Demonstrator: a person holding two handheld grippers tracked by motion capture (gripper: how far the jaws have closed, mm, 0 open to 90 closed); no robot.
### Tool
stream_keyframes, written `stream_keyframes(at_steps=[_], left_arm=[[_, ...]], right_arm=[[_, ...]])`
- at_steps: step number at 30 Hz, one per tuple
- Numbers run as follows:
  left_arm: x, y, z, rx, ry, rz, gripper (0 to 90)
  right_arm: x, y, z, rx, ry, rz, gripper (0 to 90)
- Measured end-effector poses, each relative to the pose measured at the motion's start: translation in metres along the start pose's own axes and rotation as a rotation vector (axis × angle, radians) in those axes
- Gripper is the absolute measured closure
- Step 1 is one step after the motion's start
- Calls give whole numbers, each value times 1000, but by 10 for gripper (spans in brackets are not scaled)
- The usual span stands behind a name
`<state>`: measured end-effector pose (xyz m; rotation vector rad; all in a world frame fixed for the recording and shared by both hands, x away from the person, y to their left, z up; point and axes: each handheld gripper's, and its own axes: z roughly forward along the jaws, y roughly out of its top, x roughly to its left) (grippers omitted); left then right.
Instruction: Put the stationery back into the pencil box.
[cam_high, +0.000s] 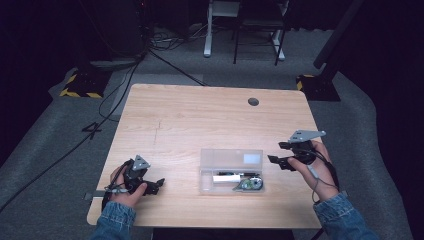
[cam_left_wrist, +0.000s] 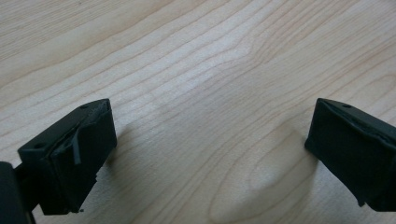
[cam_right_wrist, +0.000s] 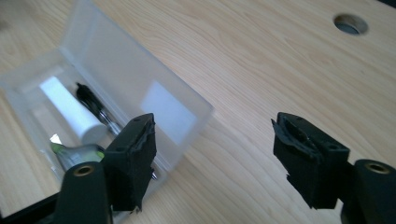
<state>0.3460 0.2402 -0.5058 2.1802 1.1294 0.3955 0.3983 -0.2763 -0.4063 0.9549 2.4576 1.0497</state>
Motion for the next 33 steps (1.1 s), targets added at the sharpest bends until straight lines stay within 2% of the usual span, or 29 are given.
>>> stream_keyframes(at_steps=[3, 10, 13, 16, 21, 23, 27, 29, 30, 33], left_arm=[[3, 0, 0, -3, 2, 0, 16], [5, -1, 0, -3, 6, -4, 15], [5, -1, 0, -3, 6, -5, 15], [5, -1, 0, -3, 7, -4, 15], [4, -1, 0, -1, 6, -4, 14], [4, 0, 0, -1, 7, -3, 14], [4, -1, 0, -1, 10, -2, 14], [4, -1, 0, 0, 11, -1, 16], [4, -1, 0, -1, 12, -1, 16], [4, -1, 0, -1, 12, -1, 17]], right_arm=[[-17, -17, -10, 22, -44, 45, 267], [-45, -58, -25, 43, -130, 139, 210], [-52, -71, -27, 49, -143, 175, 198], [-58, -84, -28, 68, -160, 179, 178], [-59, -101, -29, 70, -177, 202, 169], [-56, -107, -28, 70, -185, 194, 168], [-46, -121, -27, 19, -199, 188, 162], [-42, -122, -25, 43, -207, 169, 165], [-41, -120, -25, 65, -184, 135, 160], [-34, -117, -23, 43, -180, 116, 160]])
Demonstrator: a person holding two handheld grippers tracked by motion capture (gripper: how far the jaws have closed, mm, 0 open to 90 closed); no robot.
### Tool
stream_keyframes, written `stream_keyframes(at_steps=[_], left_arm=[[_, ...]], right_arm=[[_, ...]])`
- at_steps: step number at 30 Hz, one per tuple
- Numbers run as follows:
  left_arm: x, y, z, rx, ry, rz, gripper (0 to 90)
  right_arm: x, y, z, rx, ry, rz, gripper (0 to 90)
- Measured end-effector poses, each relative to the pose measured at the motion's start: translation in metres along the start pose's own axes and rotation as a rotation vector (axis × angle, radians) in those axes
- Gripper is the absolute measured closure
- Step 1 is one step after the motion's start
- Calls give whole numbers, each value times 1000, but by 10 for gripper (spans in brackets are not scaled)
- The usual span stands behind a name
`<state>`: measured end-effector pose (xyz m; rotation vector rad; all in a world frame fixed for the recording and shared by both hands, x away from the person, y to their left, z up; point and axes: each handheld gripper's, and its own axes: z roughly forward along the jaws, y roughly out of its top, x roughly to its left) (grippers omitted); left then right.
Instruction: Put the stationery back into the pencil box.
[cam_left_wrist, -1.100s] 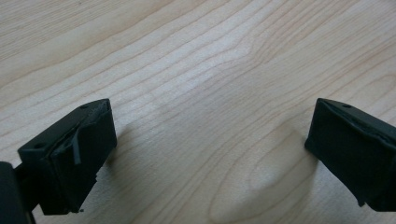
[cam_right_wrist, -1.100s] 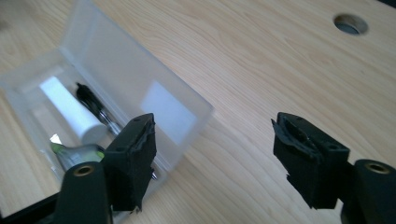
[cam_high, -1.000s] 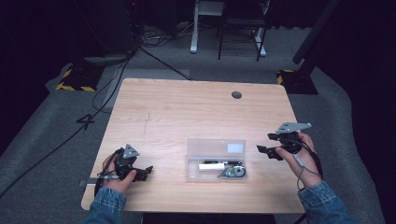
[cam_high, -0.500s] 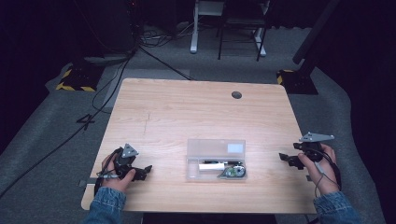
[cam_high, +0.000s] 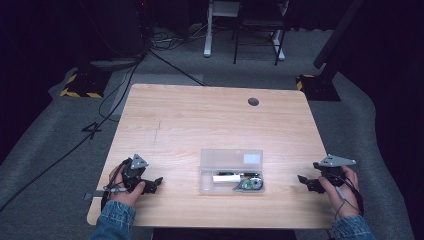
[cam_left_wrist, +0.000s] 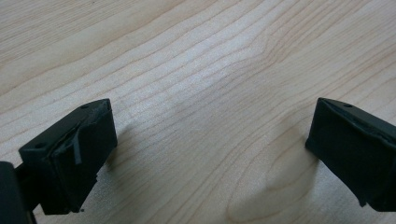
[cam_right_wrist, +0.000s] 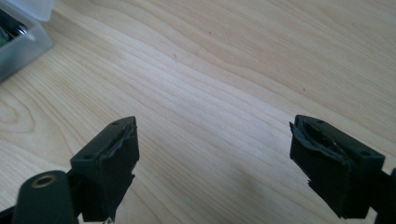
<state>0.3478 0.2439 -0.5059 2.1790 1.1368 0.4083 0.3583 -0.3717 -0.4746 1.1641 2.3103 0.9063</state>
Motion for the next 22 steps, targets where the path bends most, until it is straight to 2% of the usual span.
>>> stream_keyframes(at_steps=[3, 8, 10, 12, 22], left_arm=[[0, 0, 0, -1, 2, 3, 16], [0, 0, 0, -1, 2, 1, 17], [0, 0, 0, -1, 2, 2, 16], [0, 0, 0, -1, 2, 2, 16], [0, 0, 0, -2, 4, 1, 17]], right_arm=[[4, -2, 6, 7, 8, 12, 161], [7, -12, 20, -8, -2, 139, 160], [9, -15, 24, -27, -36, 131, 144], [9, -16, 26, -43, -50, 123, 134], [9, -16, 26, -41, -52, 118, 130]])
